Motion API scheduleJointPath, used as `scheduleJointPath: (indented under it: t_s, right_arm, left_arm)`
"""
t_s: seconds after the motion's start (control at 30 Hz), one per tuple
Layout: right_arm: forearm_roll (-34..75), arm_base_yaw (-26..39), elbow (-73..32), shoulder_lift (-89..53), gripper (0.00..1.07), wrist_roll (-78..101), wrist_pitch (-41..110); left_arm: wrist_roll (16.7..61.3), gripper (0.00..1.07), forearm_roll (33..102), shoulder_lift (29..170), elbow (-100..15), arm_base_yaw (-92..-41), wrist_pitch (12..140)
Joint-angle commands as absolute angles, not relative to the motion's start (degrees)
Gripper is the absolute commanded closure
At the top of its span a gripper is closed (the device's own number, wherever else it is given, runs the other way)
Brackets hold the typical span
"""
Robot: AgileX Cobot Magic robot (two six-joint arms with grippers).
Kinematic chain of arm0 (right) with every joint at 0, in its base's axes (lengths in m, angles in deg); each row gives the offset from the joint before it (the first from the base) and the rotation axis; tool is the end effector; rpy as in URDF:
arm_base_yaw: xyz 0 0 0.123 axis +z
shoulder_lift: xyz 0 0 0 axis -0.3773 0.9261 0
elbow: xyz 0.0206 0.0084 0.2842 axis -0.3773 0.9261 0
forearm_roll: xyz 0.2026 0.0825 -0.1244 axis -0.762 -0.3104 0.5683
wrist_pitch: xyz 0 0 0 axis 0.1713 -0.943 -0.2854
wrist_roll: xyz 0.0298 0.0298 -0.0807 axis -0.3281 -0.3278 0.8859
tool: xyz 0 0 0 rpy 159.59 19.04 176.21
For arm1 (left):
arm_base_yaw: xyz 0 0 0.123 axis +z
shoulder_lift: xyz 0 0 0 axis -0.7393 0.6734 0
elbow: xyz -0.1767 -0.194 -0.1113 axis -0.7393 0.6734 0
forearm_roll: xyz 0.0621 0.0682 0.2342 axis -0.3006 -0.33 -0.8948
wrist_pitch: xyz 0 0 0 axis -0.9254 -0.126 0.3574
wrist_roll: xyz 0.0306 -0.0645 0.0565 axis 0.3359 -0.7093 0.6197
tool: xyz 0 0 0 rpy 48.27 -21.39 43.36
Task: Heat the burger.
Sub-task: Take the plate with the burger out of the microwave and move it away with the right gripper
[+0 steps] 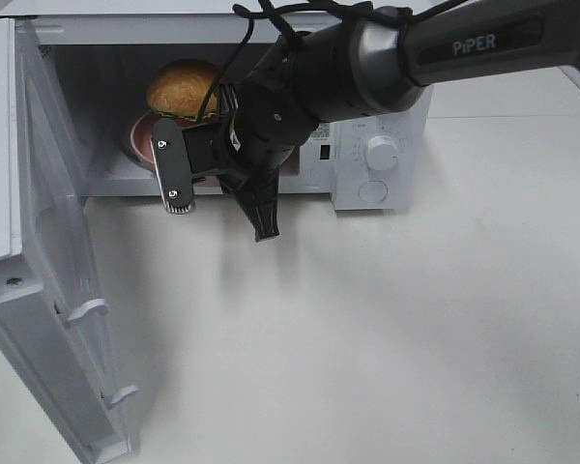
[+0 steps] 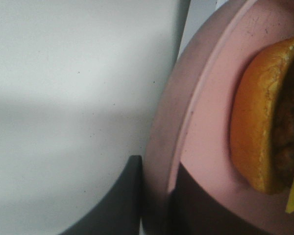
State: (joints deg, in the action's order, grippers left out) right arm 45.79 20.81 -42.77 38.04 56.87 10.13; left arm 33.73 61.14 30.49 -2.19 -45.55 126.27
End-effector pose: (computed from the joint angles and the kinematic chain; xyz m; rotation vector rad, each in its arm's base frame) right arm 0.3607 0.3167 0.1592 -2.0535 1.3543 -0.4264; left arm -0.0086 -0.0114 0.2833 -0.0544 2.0200 -0.1584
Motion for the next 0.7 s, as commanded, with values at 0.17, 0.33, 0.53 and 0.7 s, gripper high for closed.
scheduleJointPath:
  t_s: [0.17,0.33,0.53,0.7]
  right_arm:
    - [47.34,20.81,-36.01,32.14,1.07,56.99,18.95]
    - [47.34,20.81,-29.82,29.21,1.07,56.99,21.76]
    - [48.03,20.81,-24.9,26.58,1.07,57.04,23.53]
    - [49.0,20.81,-20.31,23.31,1.07,57.04,26.91]
  left_arm:
    - [33.84,0.09,61.14,29.4,-1.85,-45.44,126.27]
    - [33.84,0.09,61.14,29.4,-1.85,-45.44,126.27]
    - [33.84,0.09,61.14,29.4,-1.85,-45.44,126.27]
    - [33.84,0.09,61.14,29.4,-1.85,-45.44,126.27]
